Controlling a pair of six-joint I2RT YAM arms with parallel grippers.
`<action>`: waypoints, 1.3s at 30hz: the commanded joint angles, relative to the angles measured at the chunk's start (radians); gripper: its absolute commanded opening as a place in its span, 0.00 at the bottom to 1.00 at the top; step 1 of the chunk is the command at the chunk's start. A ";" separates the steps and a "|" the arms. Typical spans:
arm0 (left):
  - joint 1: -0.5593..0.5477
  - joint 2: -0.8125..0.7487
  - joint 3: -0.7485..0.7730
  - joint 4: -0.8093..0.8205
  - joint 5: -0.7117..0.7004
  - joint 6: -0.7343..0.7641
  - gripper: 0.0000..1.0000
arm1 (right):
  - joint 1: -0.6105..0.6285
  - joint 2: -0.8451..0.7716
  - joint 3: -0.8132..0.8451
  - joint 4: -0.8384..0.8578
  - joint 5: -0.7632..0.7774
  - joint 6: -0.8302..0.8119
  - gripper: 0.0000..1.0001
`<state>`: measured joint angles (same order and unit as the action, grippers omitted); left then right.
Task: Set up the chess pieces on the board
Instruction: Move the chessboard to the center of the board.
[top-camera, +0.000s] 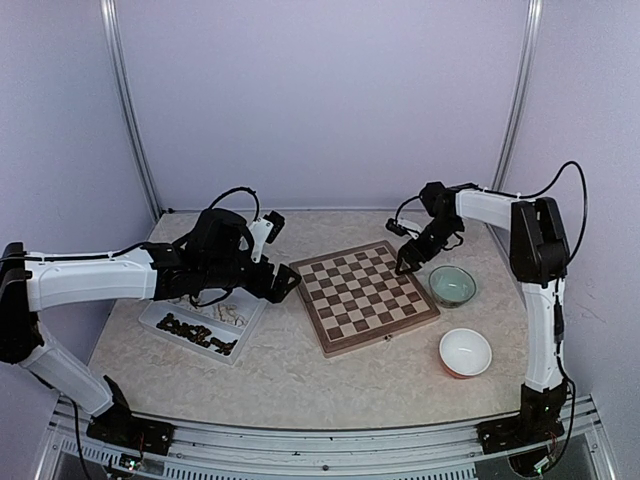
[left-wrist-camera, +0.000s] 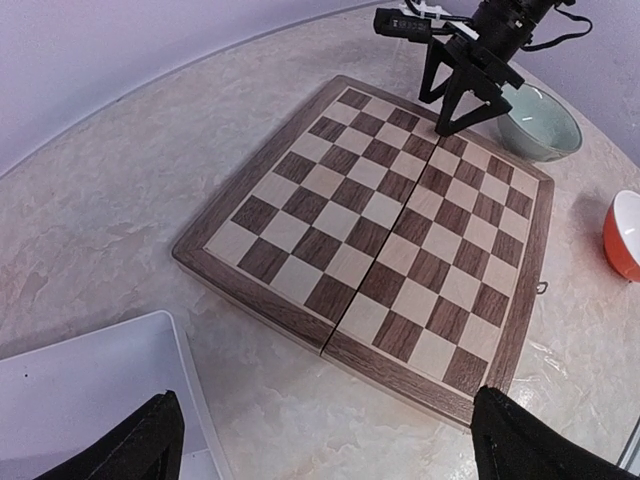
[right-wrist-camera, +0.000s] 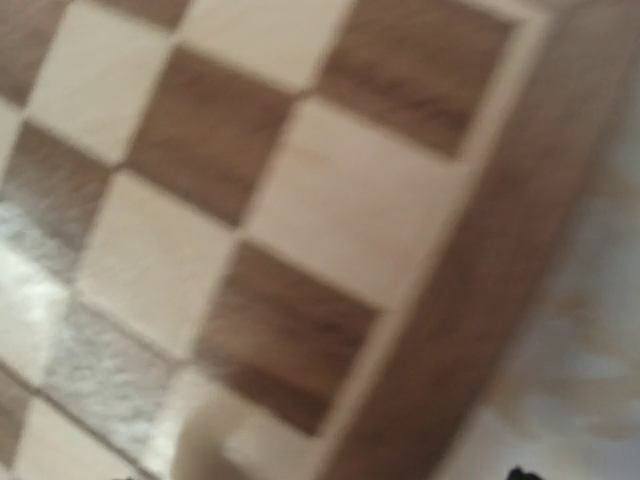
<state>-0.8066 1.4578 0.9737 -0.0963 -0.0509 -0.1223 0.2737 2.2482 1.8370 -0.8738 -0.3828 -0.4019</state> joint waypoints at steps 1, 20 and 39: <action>-0.006 0.001 0.033 -0.008 0.002 0.004 0.99 | 0.046 0.023 0.011 -0.102 -0.057 -0.039 0.79; 0.032 0.164 0.186 -0.055 -0.116 -0.212 0.98 | 0.165 -0.169 -0.193 -0.174 -0.113 -0.096 0.74; -0.156 -0.001 -0.107 -0.109 -0.162 -0.432 0.99 | 0.165 0.095 0.286 0.033 -0.106 -0.026 0.87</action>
<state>-0.9558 1.4628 0.8963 -0.1913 -0.2161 -0.4877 0.4320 2.2242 2.0266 -0.9146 -0.4431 -0.4797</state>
